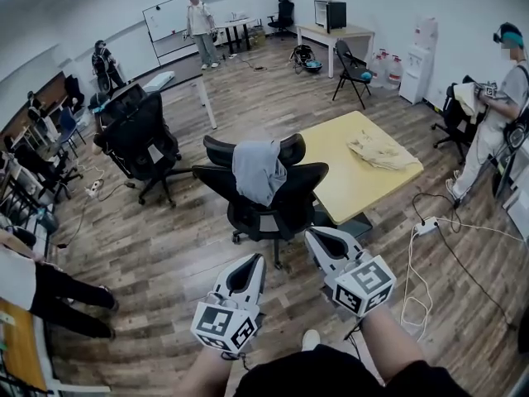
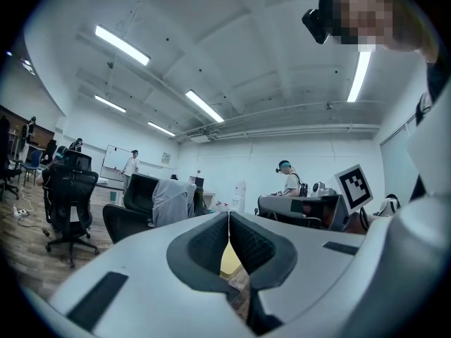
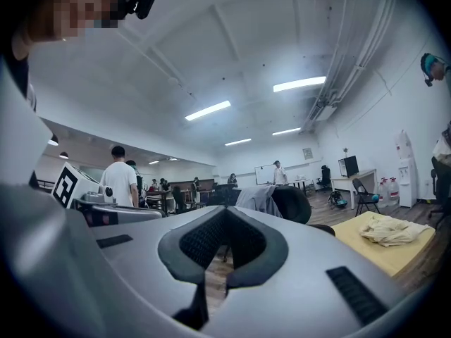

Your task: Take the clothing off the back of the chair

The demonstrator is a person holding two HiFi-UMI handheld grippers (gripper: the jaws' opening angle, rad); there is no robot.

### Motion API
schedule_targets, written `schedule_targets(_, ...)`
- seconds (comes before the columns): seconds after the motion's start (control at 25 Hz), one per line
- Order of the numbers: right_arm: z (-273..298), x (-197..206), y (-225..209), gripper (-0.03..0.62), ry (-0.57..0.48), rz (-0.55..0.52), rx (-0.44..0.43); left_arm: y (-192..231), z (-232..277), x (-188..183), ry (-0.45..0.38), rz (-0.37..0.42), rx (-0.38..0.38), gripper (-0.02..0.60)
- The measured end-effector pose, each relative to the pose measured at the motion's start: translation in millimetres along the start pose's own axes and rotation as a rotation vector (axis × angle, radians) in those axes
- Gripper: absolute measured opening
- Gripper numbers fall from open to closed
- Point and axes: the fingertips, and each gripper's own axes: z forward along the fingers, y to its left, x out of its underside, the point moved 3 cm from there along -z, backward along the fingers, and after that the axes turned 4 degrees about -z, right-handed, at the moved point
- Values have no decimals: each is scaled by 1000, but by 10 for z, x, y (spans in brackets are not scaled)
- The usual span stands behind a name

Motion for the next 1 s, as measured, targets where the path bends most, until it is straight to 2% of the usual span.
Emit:
schedule_targets(0.56,-5,67,-566,12,16,13,-66,-24,521,60,6,-7,-108,26)
schedule_targets(0.64,-3,94,-624,12,20,19,-67,-9,574,93,16,-12,-115,84)
schedule_targets(1.0,73,205,-816,12,41,45,-52,200,863,42,30,-5,-142,224)
